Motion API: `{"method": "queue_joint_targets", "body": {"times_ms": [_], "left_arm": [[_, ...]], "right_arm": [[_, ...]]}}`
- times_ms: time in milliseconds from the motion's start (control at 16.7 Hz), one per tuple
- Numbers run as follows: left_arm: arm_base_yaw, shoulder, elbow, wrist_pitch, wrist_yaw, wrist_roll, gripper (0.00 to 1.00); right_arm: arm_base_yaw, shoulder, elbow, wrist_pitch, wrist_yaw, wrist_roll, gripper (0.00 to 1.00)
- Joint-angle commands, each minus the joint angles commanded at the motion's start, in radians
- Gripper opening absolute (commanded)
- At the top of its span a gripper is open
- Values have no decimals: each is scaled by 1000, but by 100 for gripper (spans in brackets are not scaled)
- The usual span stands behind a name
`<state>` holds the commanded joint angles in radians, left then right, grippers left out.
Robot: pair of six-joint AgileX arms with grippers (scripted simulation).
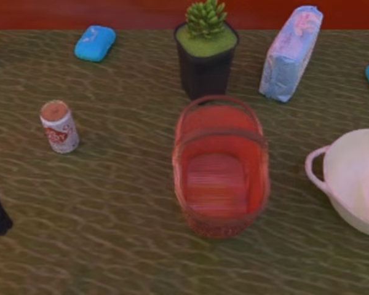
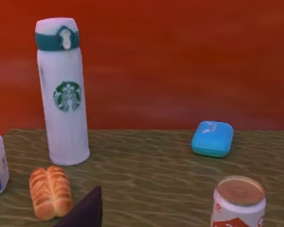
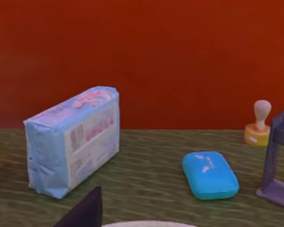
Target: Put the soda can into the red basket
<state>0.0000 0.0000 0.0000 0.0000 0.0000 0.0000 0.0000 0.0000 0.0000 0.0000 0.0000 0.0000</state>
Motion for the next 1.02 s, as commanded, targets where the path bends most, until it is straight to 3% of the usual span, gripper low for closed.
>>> {"method": "queue_joint_targets", "body": {"times_ms": [240, 480, 1020], "left_arm": [[-5, 30, 28, -20, 3, 12, 100], [-26, 218, 198, -138, 11, 78, 100], [-79, 1120, 933, -658, 9, 355, 100]], "right_arm": [[0, 0, 0, 0, 0, 0, 100], [0, 0, 0, 0, 0, 0, 100], [0, 0, 0, 0, 0, 0, 100]]}}
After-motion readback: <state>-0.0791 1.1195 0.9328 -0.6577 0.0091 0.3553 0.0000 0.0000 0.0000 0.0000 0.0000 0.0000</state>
